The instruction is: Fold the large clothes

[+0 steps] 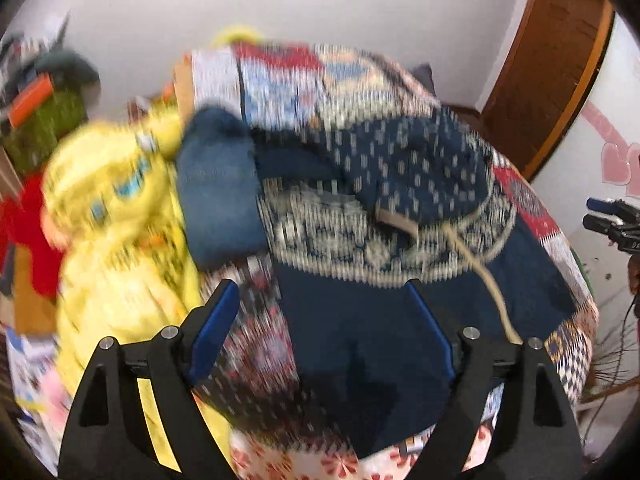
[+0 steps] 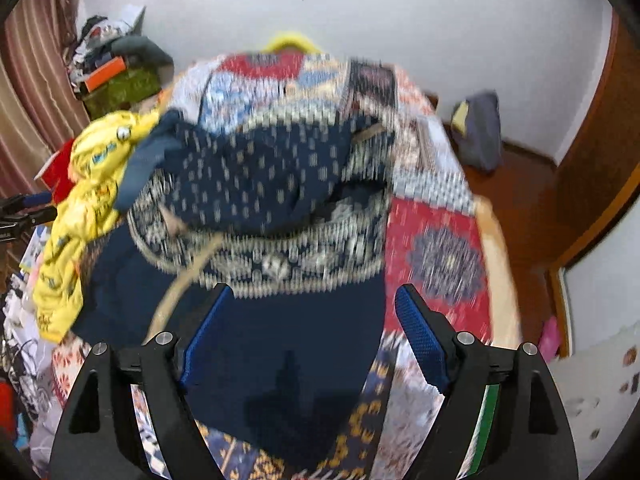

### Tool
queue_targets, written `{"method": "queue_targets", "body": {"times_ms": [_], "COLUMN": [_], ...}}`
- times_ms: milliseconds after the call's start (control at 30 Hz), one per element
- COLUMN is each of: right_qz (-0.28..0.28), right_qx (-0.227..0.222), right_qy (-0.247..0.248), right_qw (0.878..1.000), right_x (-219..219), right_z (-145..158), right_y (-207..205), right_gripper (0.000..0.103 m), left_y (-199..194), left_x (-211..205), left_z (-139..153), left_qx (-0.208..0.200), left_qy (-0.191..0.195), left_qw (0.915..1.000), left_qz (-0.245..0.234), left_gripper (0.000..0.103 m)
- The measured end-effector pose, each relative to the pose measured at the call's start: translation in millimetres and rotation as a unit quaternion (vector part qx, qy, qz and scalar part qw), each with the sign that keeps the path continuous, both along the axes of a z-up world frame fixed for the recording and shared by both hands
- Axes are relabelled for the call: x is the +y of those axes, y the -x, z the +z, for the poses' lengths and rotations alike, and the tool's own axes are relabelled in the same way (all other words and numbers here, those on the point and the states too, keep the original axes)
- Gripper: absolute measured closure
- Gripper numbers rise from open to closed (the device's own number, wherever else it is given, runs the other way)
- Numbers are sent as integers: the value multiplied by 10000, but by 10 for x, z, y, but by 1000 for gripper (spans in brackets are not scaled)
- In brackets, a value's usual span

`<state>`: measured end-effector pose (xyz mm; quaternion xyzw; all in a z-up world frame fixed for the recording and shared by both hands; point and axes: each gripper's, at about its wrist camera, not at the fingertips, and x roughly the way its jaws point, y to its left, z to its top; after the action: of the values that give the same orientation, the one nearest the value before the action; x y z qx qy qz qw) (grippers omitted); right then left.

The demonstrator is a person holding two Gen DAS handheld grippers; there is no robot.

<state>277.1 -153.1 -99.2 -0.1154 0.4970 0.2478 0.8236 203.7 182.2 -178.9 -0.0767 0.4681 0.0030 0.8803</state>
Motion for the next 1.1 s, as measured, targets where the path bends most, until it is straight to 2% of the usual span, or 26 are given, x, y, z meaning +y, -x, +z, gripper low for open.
{"method": "queue_targets", "body": {"times_ms": [133, 333, 467, 533, 600, 633, 667, 700, 767, 867, 967, 1100], "right_qz": [-174, -464, -602, -624, -536, -481, -448, -458, -488, -505, -367, -160], "right_qx": [449, 1058, 1379, 1442, 1455, 1497, 1574, 1591, 1551, 1503, 1349, 899], "right_qy": [65, -93, -270, -454, -635, -840, -927, -974, -913, -948, -1024, -1121], "right_qw": [9988, 9933, 9882, 9865, 9859, 9840, 9822, 9814, 9825, 9828, 9849, 9895], "right_x": [-126, -335, -429, -457, -468, -465, -457, -445, -400, -370, -332, -238], "right_z": [-319, -691, -901, -955, -928, -913, -914, -920, -942, -923, -792, -490], "right_y": [66, 86, 92, 96, 99, 99, 93, 89, 74, 33, -22, -124], "right_gripper": [23, 23, 23, 23, 23, 29, 40, 44, 68, 92, 94, 95], "left_y": [82, 190, 159, 154, 158, 166, 173, 188, 212, 241, 209, 86], "left_x": [41, 28, -32, -76, -115, -127, -138, -160, -203, -185, -157, -150], "left_z": [-500, -1080, -1320, -1358, -1358, -1352, -1340, -1323, -1276, -1097, -831, -341], "left_qx": [545, 1040, 1345, 1366, 1305, 1259, 1214, 1153, 1114, 857, 464, -161], "left_qy": [507, 1394, 1884, 1988, 2107, 2187, 2204, 2064, 1727, 1630, 1602, 1636], "left_qw": [9972, 9843, 9723, 9700, 9685, 9675, 9677, 9715, 9785, 9828, 9859, 9864], "left_qz": [88, 284, 310, 300, 230, 192, 181, 189, 146, 137, 104, 20], "left_gripper": [20, 21, 33, 39, 53, 57, 64, 73, 87, 94, 95, 96]}}
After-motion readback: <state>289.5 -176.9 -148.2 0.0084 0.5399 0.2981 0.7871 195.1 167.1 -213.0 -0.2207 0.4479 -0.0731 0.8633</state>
